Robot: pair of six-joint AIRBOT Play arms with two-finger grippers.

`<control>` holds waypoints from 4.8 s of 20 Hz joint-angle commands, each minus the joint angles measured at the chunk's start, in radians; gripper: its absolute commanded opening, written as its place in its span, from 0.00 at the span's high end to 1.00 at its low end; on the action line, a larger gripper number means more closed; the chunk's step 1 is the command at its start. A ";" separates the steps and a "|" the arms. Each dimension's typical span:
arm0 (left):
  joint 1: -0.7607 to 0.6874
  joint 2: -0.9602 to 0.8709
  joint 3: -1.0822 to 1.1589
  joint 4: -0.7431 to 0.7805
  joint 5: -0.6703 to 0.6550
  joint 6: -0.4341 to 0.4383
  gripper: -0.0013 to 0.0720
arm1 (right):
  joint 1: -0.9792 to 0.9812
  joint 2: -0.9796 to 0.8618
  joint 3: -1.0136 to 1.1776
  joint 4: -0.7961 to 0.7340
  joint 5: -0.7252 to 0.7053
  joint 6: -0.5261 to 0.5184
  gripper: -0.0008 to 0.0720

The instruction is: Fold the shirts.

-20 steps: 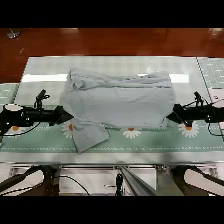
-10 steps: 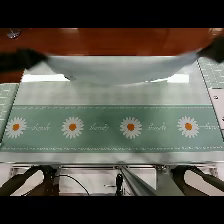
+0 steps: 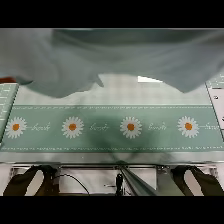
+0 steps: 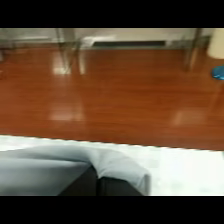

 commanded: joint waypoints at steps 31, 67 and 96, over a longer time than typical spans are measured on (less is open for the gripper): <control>-0.216 -0.905 -0.330 0.098 0.497 -0.335 0.95 | 0.126 -0.948 -0.356 0.211 -0.607 0.017 0.95; 0.274 -0.500 -0.996 0.139 -0.161 -0.121 0.02 | -0.169 -0.372 -1.115 0.085 -0.317 -0.138 0.14; -0.056 -0.301 -1.417 -0.234 0.097 0.061 0.96 | -0.189 -0.330 -1.395 -0.013 -0.206 -0.031 0.14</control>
